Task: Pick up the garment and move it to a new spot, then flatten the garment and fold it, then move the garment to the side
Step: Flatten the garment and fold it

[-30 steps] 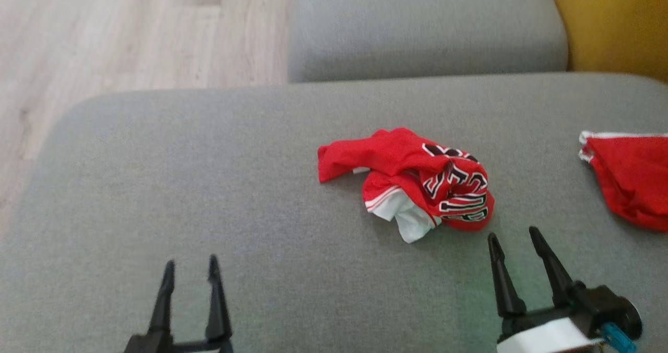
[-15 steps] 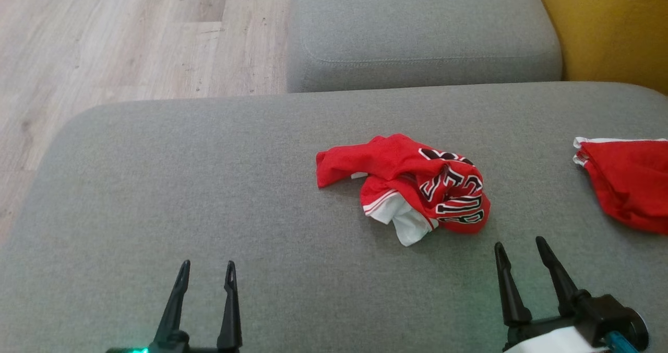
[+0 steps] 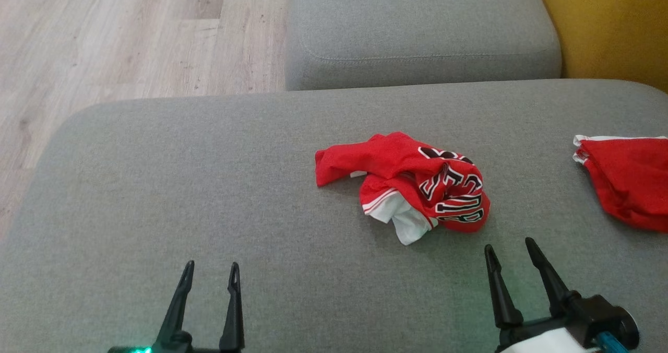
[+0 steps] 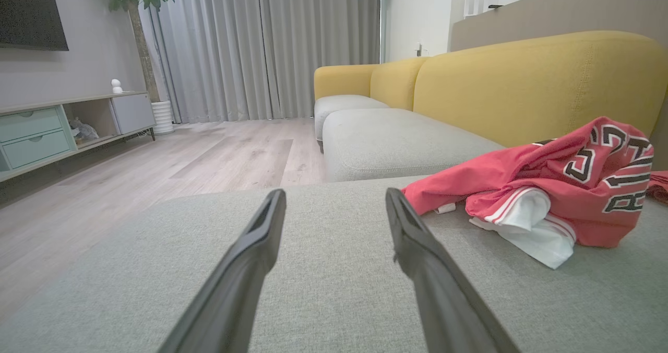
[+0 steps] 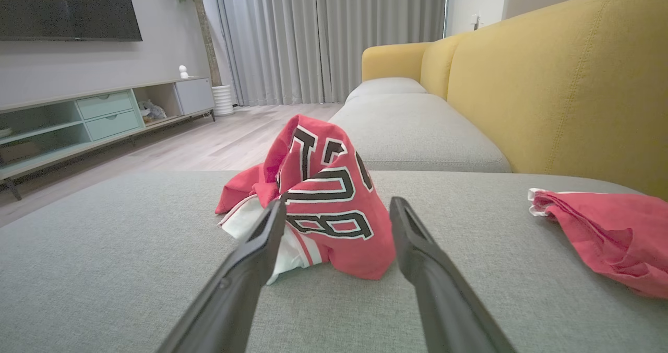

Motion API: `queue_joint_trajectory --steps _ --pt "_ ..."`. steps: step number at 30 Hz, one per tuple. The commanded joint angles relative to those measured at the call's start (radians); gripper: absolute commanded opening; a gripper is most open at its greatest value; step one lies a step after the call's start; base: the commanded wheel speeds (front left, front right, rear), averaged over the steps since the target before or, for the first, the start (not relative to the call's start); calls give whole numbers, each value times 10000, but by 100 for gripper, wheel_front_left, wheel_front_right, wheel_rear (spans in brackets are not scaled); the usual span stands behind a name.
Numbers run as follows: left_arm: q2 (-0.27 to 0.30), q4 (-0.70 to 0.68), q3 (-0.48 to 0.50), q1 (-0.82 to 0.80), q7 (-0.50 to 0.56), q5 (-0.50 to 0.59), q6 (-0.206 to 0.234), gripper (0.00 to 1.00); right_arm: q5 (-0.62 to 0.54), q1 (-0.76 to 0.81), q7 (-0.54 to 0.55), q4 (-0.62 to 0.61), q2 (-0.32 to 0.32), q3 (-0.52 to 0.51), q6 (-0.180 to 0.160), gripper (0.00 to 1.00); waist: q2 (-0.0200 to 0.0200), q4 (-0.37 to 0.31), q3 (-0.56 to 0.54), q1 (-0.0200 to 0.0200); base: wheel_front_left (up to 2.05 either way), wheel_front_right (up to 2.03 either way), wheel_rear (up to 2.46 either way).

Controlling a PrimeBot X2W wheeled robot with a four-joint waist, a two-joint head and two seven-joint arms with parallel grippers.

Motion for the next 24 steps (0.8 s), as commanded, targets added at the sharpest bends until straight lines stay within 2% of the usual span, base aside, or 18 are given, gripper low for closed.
queue_joint_trajectory --steps 1,14,24 --pt "-44 -257 301 -336 -95 -26 -47 100 25 -262 4 -314 -55 273 -7 100 -1 2 17 0 0 0 0" --pt "-47 -126 256 -355 -95 -211 -10 100 -65 -397 4 -326 -55 530 -7 100 -1 -357 217 0 0 0 0" --pt "-48 131 105 -550 -95 -237 -114 100 -130 -537 4 -439 -55 722 -7 100 -1 -1441 657 0 0 0 0"
